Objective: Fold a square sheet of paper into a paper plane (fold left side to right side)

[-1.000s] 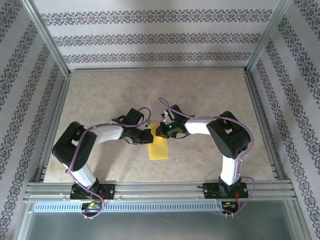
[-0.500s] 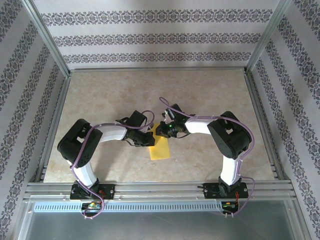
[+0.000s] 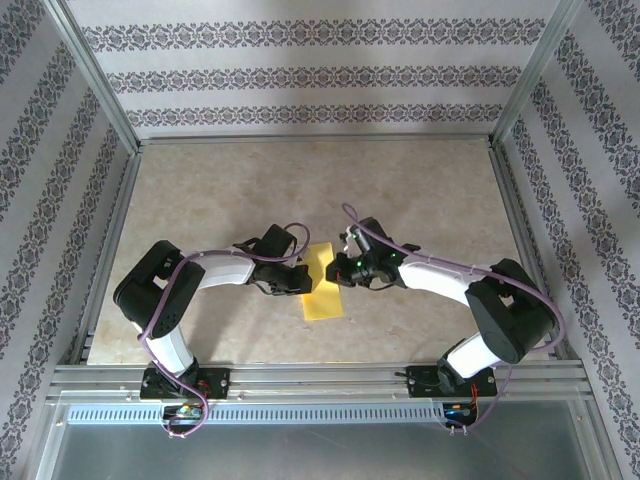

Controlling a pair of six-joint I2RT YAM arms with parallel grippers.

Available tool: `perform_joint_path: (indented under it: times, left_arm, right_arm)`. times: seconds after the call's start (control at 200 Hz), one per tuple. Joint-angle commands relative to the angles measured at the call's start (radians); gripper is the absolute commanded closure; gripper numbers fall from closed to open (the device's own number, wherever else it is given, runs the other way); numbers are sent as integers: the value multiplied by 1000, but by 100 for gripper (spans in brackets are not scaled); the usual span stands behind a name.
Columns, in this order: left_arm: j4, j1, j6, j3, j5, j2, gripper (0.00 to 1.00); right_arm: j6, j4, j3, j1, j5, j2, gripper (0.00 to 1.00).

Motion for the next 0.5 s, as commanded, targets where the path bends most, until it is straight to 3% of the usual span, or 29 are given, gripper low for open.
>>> perform_joint_path:
  times: [0.0,0.495]
  left_arm:
    - [-34,-21,-32,-18,-42,-3,100]
    - [-9,-18,-44,35,-14,-10,98]
  right_arm:
    - [51,9,-22,52,11,18,100]
    - [12,-96,3,96,110,145,100]
